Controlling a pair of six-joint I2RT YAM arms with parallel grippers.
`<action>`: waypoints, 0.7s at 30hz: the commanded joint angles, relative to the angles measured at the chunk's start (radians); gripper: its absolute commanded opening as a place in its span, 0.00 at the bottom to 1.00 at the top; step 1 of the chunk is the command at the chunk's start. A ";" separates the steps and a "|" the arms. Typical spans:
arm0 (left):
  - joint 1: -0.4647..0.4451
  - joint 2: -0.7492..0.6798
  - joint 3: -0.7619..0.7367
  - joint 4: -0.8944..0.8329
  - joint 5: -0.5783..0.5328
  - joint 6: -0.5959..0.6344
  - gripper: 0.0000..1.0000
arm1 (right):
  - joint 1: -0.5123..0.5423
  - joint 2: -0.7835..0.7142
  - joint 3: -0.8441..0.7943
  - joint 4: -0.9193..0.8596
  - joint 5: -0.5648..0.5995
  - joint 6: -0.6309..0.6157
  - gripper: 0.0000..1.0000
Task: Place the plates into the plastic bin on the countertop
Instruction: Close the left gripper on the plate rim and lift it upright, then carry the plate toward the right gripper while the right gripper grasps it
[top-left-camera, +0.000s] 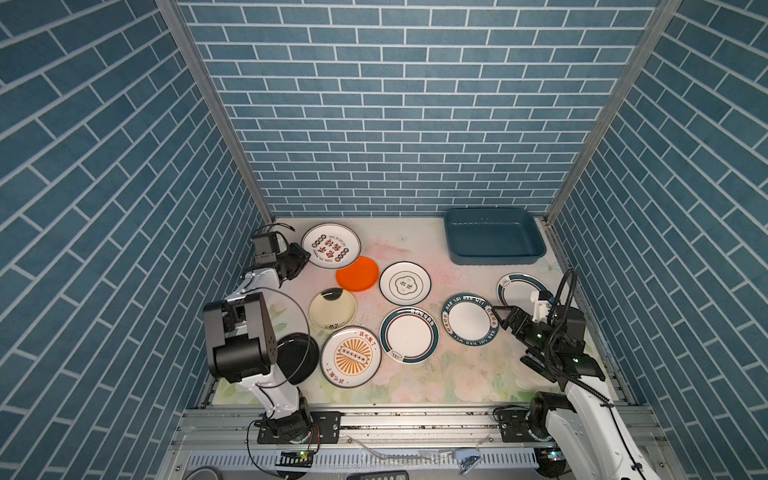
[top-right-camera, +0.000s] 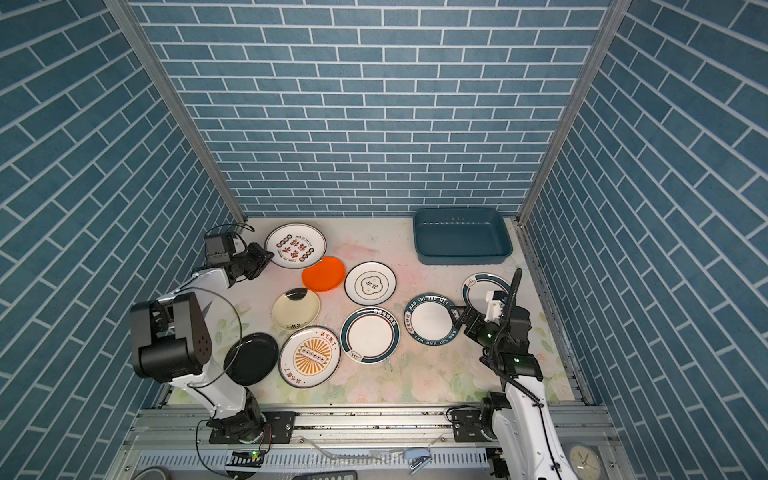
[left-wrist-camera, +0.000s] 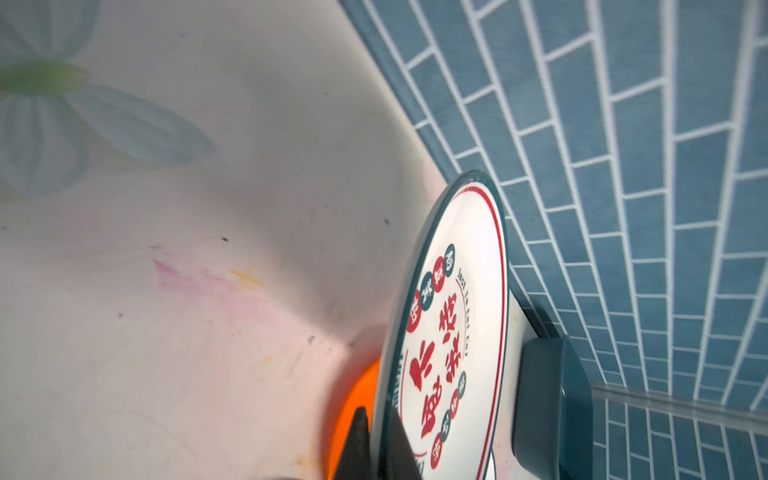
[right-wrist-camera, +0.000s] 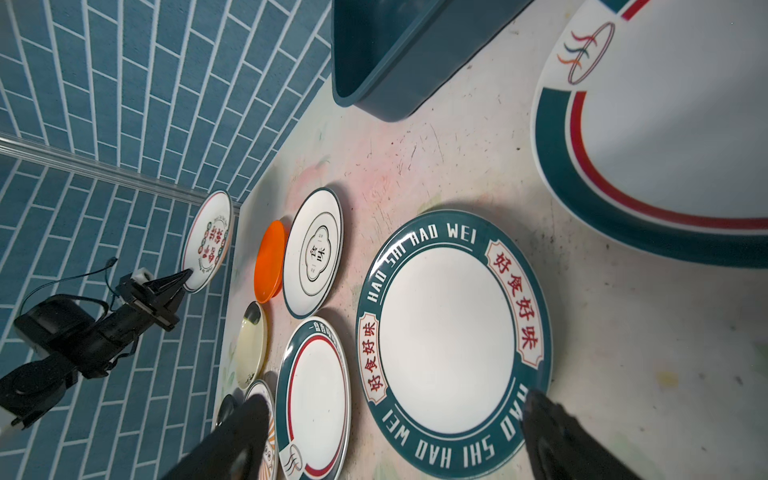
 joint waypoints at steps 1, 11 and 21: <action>-0.062 -0.136 -0.079 0.089 -0.012 -0.003 0.00 | 0.007 0.023 0.051 -0.027 -0.072 0.029 0.93; -0.382 -0.425 -0.232 -0.071 -0.147 0.048 0.00 | 0.170 0.106 0.161 -0.001 -0.020 0.058 0.90; -0.553 -0.537 -0.390 0.058 -0.141 -0.093 0.00 | 0.463 0.286 0.166 0.351 0.122 0.244 0.86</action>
